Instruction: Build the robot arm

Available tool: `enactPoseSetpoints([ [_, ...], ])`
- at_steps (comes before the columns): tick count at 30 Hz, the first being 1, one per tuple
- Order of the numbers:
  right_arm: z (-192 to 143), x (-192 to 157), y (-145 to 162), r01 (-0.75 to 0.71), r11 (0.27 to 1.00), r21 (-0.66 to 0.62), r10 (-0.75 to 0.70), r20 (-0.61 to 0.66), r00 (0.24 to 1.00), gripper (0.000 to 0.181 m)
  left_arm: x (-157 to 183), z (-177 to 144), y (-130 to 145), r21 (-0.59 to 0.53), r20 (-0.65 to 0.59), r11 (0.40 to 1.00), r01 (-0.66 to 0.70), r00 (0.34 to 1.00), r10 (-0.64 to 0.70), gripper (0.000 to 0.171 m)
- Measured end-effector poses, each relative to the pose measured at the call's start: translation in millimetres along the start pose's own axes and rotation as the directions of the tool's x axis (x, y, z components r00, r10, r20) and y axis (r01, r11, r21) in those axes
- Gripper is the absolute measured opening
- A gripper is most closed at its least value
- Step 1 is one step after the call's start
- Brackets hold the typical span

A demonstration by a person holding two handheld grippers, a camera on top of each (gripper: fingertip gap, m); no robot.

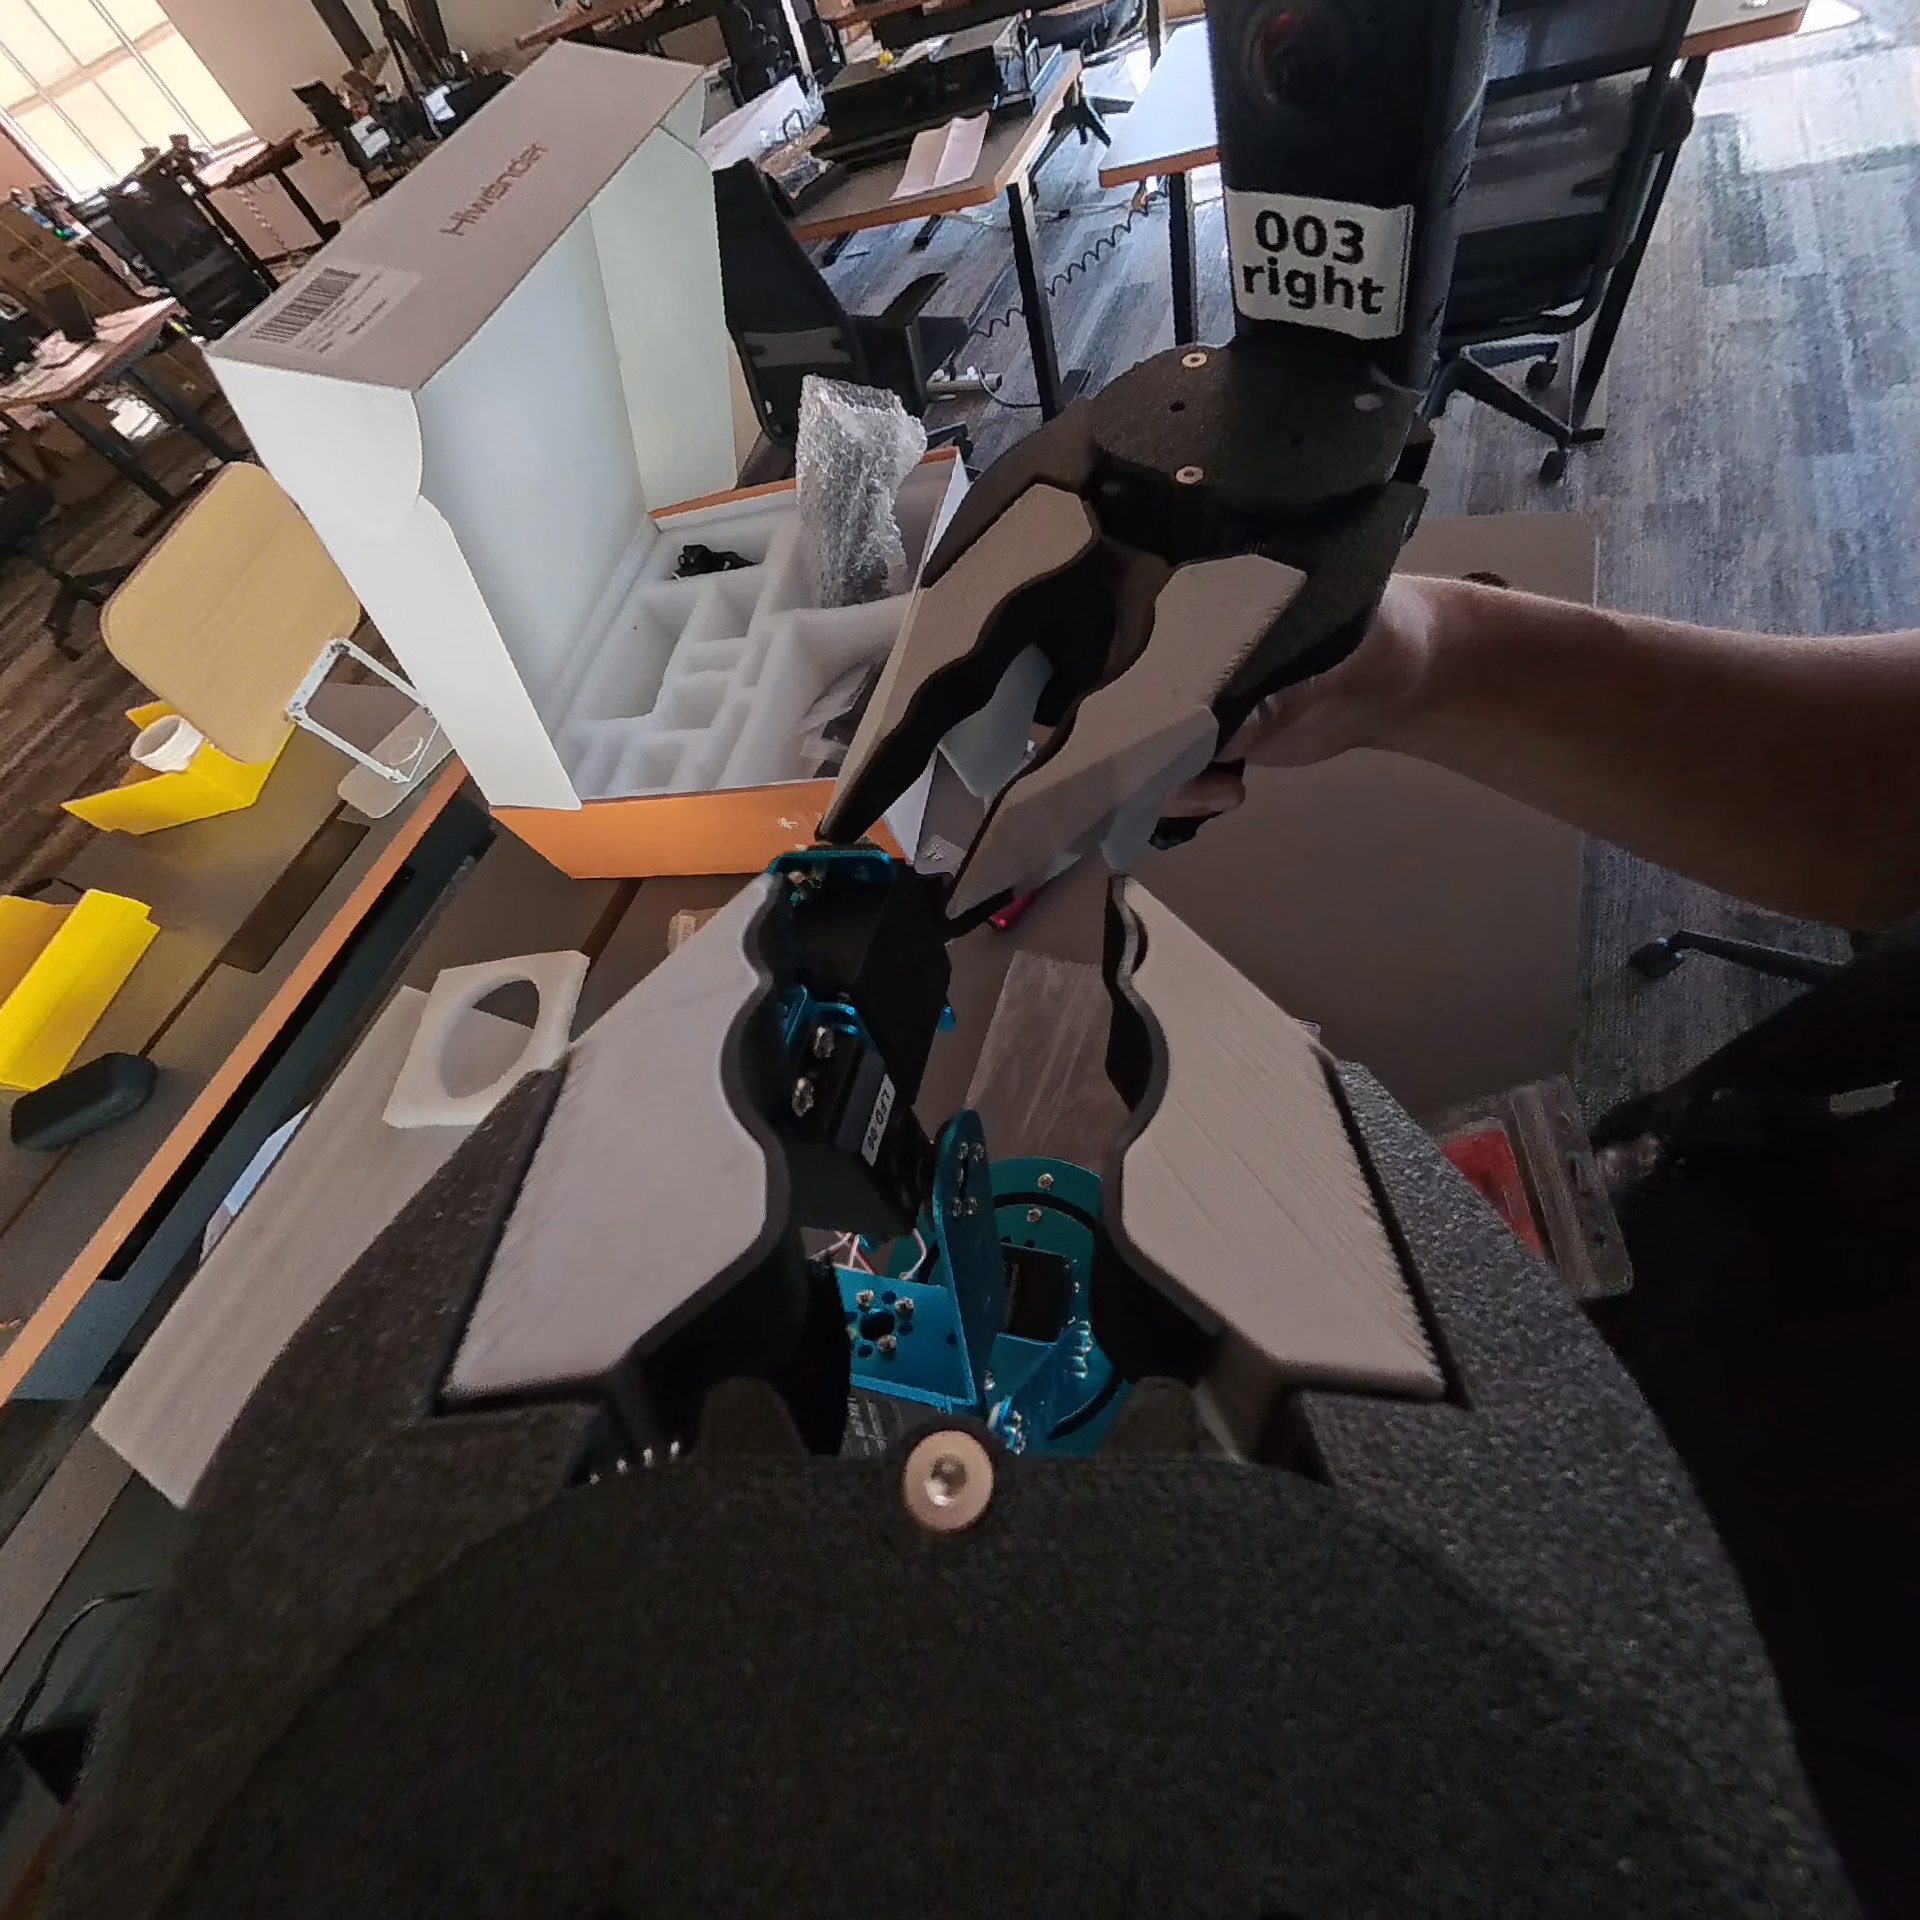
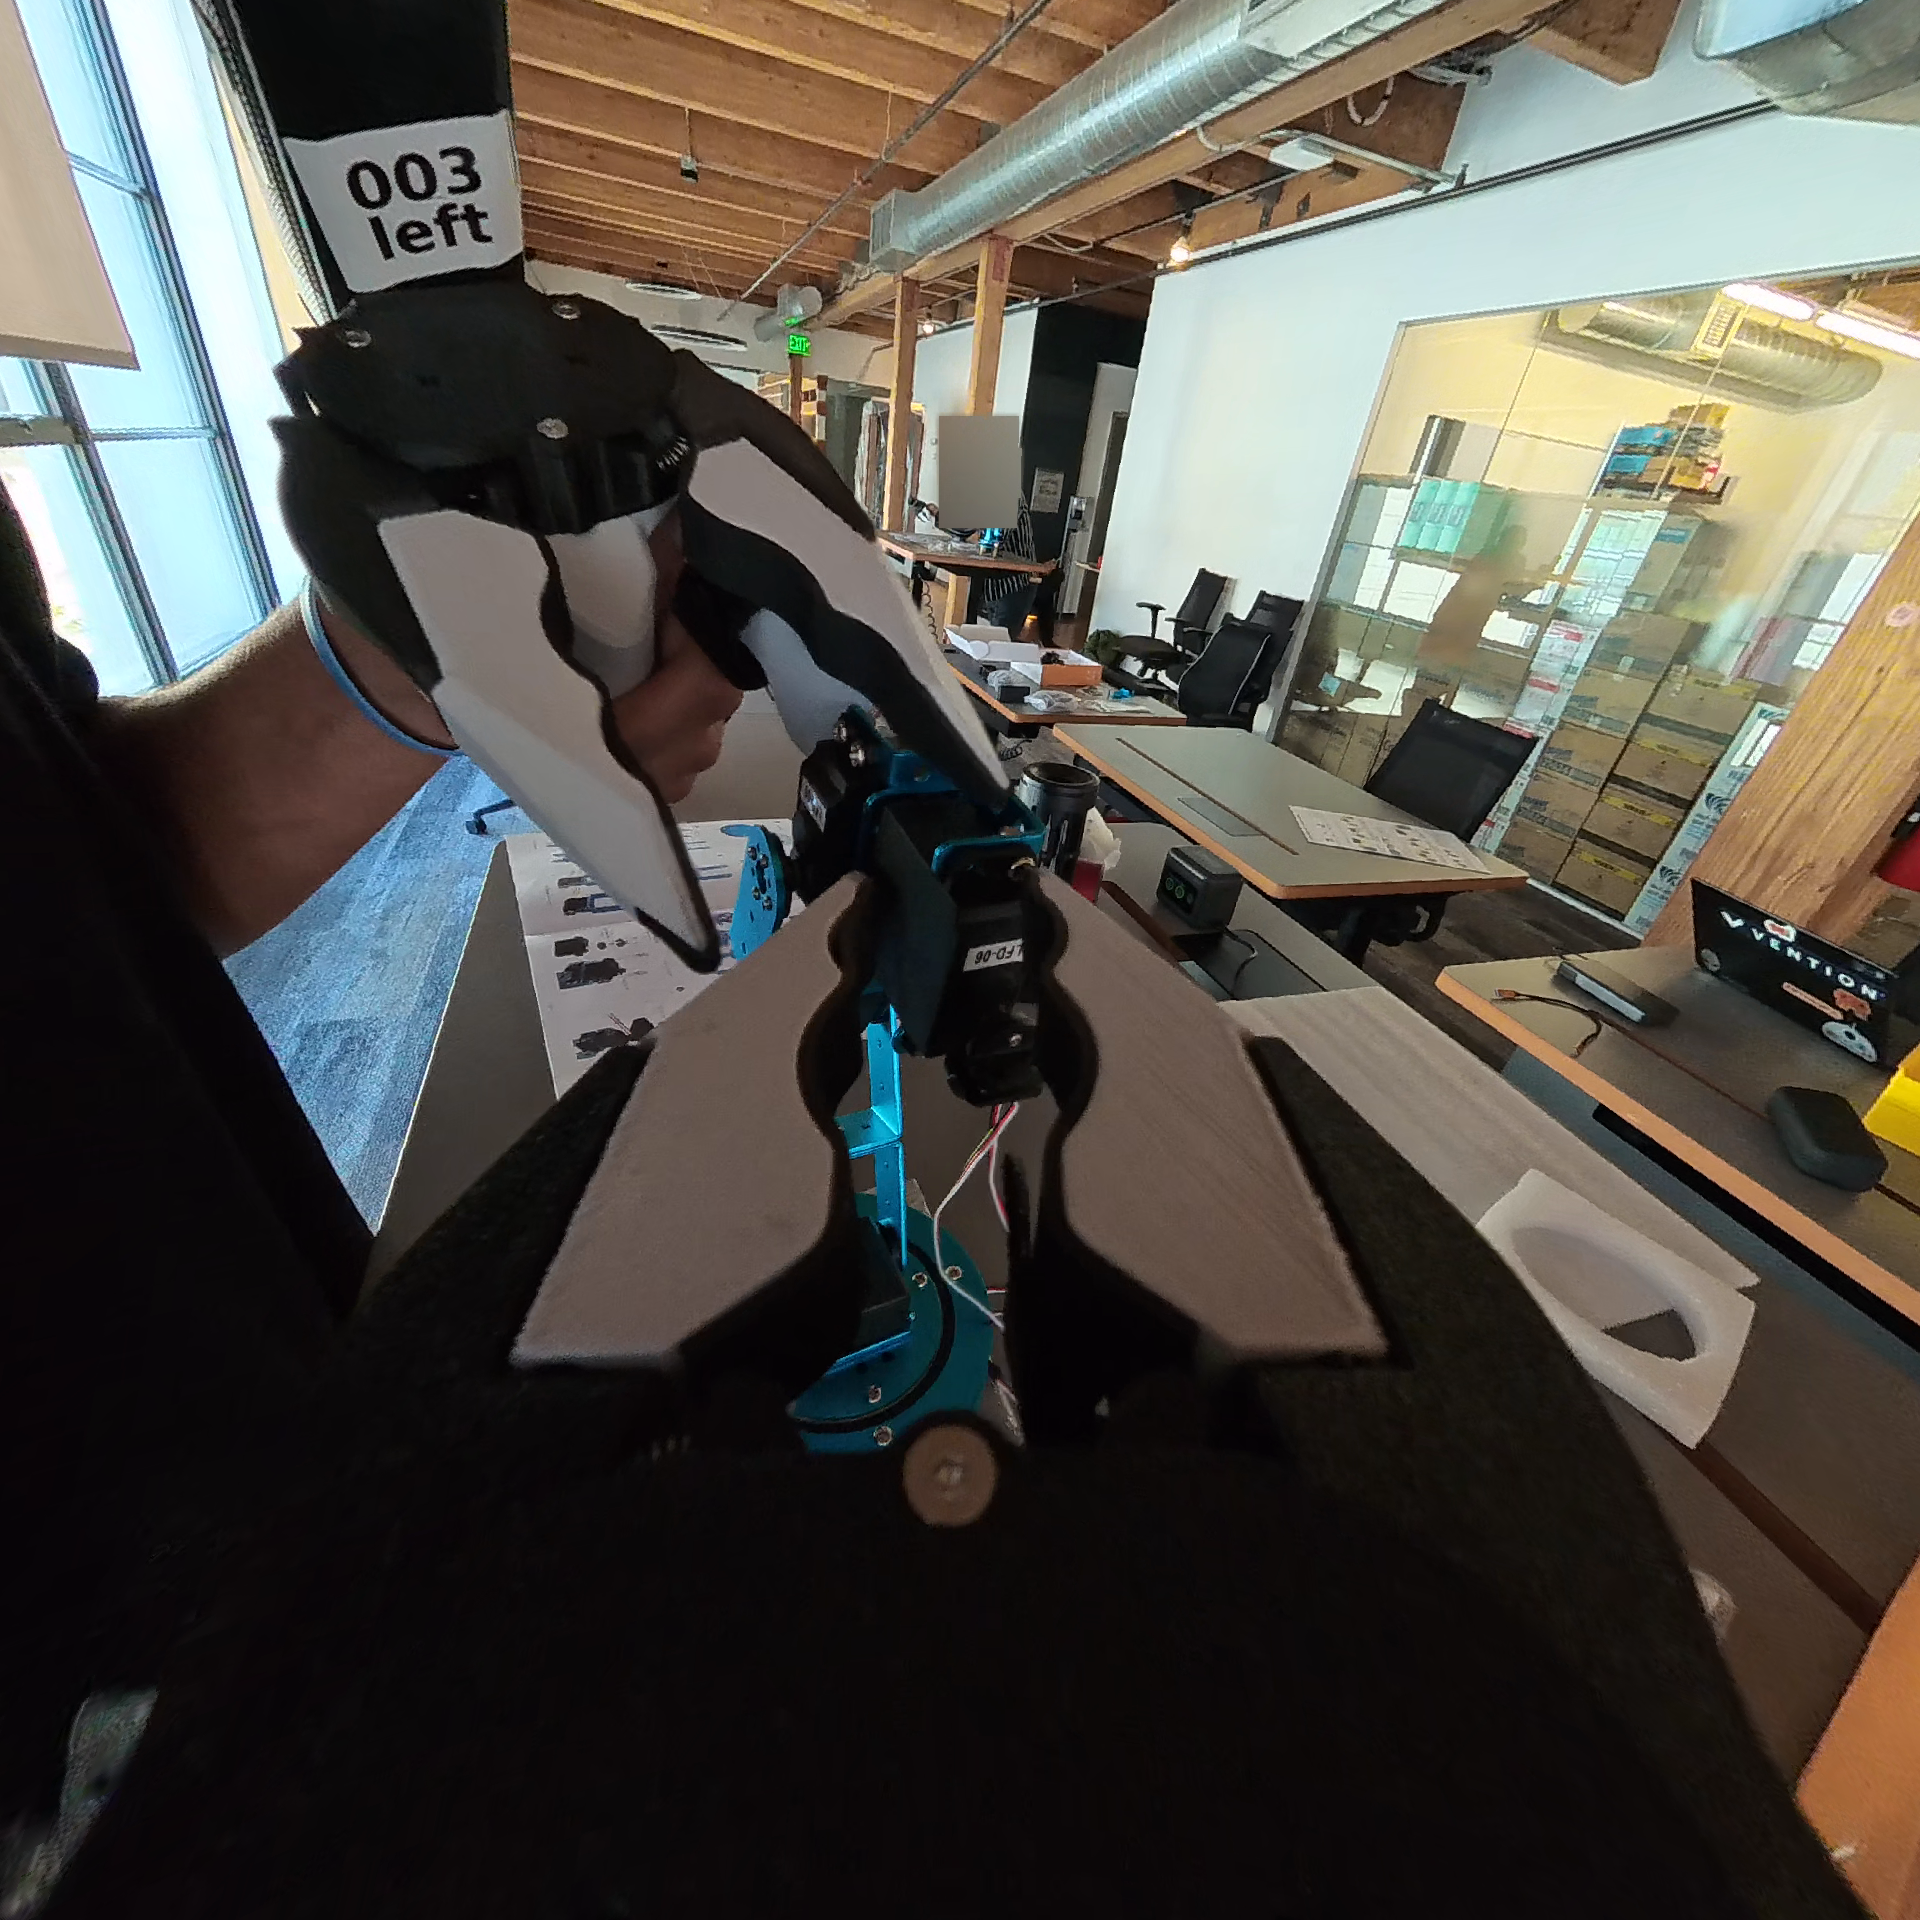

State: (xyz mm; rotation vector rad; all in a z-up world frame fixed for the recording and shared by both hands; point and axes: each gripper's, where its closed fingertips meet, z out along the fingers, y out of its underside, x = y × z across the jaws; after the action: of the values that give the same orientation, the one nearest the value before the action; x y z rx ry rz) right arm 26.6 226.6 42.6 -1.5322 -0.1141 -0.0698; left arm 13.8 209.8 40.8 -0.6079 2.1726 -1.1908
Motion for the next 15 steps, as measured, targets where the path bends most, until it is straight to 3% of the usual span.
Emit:
enactPoseSetpoints([
  [15, 1.7, -0.9, 0.7, 0.004, 1.000, 0.002, -0.004, 0.008, 1.000, 0.026, 1.8, 1.1, -6.6, -0.021, 0.005, 1.000, -0.017, 1.000, 0.017, 0.063],
])
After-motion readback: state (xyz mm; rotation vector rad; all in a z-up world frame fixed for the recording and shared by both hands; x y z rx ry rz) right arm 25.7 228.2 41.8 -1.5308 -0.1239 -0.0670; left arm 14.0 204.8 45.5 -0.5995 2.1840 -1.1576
